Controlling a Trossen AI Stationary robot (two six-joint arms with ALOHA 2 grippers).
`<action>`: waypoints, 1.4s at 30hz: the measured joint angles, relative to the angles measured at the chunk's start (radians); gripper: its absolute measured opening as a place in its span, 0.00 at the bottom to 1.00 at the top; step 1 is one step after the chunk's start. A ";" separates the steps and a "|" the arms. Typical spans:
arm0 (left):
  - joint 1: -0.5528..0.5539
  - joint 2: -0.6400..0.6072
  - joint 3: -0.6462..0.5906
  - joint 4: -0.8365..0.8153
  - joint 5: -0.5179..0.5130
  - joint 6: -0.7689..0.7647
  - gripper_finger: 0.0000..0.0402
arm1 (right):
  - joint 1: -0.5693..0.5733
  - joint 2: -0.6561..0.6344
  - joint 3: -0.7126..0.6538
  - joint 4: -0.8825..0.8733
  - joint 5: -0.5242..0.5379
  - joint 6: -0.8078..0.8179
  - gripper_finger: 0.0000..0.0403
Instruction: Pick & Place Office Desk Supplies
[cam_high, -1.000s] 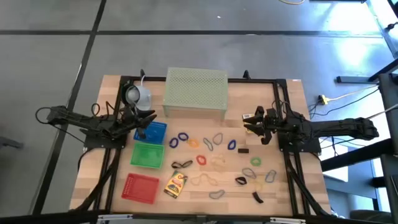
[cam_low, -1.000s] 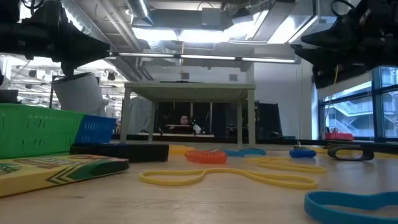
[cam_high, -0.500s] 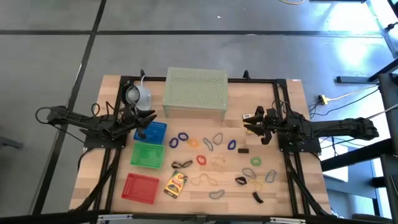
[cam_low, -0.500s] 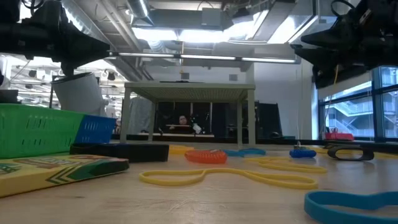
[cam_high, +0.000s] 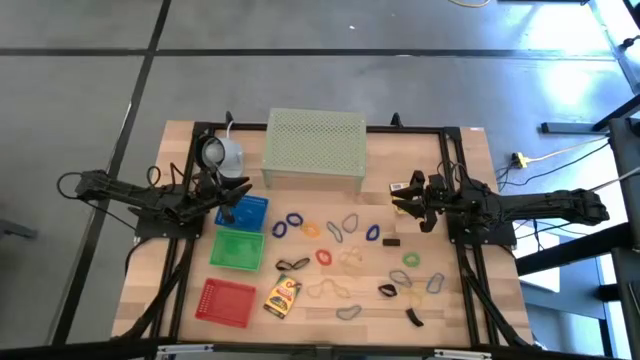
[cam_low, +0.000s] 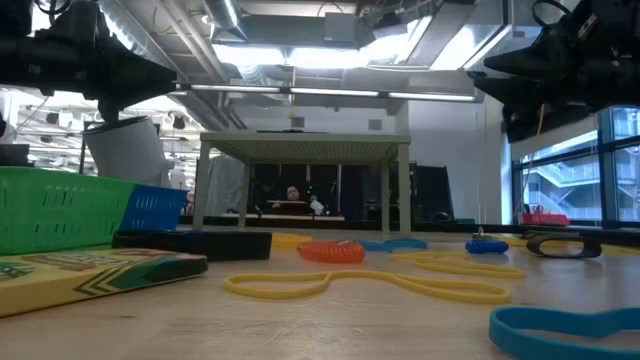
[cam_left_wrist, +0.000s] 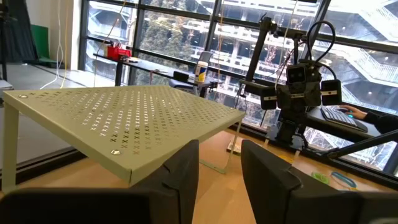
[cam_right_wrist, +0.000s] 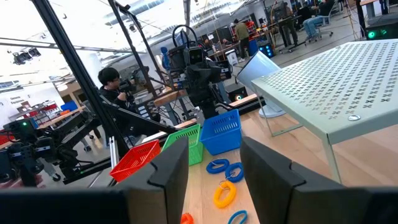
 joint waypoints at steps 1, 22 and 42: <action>0.000 0.000 0.000 0.000 0.000 0.000 0.28 | 0.000 0.000 0.000 0.000 0.000 0.000 0.36; 0.000 0.000 0.000 0.000 -0.013 0.000 0.28 | 0.000 0.000 0.000 0.000 0.000 -0.007 0.36; 0.002 0.000 0.000 0.089 -0.104 0.077 0.28 | 0.000 0.000 0.000 0.001 0.106 -0.052 0.36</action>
